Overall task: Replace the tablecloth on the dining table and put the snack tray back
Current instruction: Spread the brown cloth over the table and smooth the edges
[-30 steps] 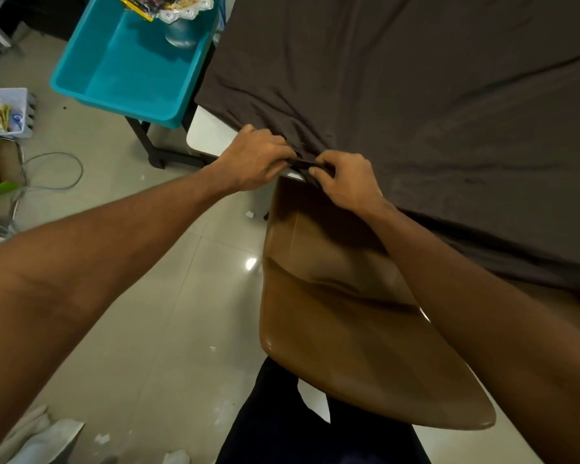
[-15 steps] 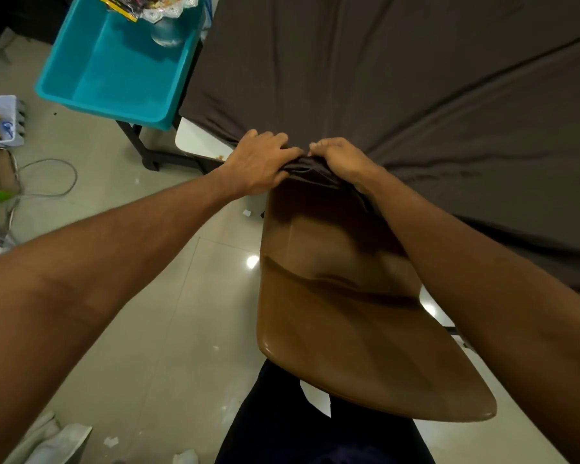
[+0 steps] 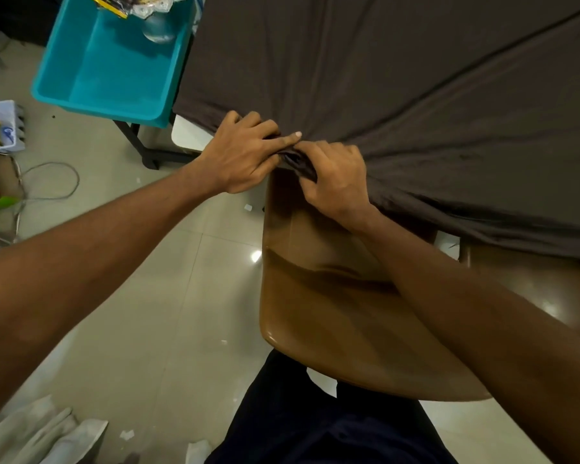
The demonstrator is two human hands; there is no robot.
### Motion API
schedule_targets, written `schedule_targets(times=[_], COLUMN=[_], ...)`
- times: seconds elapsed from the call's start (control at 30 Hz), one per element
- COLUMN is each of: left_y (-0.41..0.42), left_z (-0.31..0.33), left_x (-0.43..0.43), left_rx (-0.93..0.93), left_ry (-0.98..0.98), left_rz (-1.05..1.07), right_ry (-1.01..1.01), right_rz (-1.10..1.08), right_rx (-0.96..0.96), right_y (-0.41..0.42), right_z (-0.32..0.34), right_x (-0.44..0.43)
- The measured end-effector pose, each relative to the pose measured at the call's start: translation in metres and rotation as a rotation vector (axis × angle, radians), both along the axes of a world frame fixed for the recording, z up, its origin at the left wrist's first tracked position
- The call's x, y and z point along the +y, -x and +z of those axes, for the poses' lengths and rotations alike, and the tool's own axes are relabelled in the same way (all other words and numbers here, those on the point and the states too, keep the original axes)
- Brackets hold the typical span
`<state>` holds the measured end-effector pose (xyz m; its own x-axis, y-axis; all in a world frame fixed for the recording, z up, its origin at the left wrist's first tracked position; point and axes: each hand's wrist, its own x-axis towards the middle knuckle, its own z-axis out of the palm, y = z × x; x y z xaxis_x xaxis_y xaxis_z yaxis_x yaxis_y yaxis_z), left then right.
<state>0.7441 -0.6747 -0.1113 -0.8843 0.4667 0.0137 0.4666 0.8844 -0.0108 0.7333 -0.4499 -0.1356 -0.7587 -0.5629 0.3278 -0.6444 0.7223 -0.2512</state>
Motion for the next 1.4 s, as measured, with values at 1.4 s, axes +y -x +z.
schedule_targets(times=[1.4], left_y=[-0.071], left_z=[-0.012], left_x=[-0.01], left_rx=[-0.27], left_ry=[-0.359], left_rz=[0.23], right_ry=[-0.347], right_rz=[0.387], right_rx=[-0.745], right_y=[-0.002], right_z=[0.032], right_x=[-0.038])
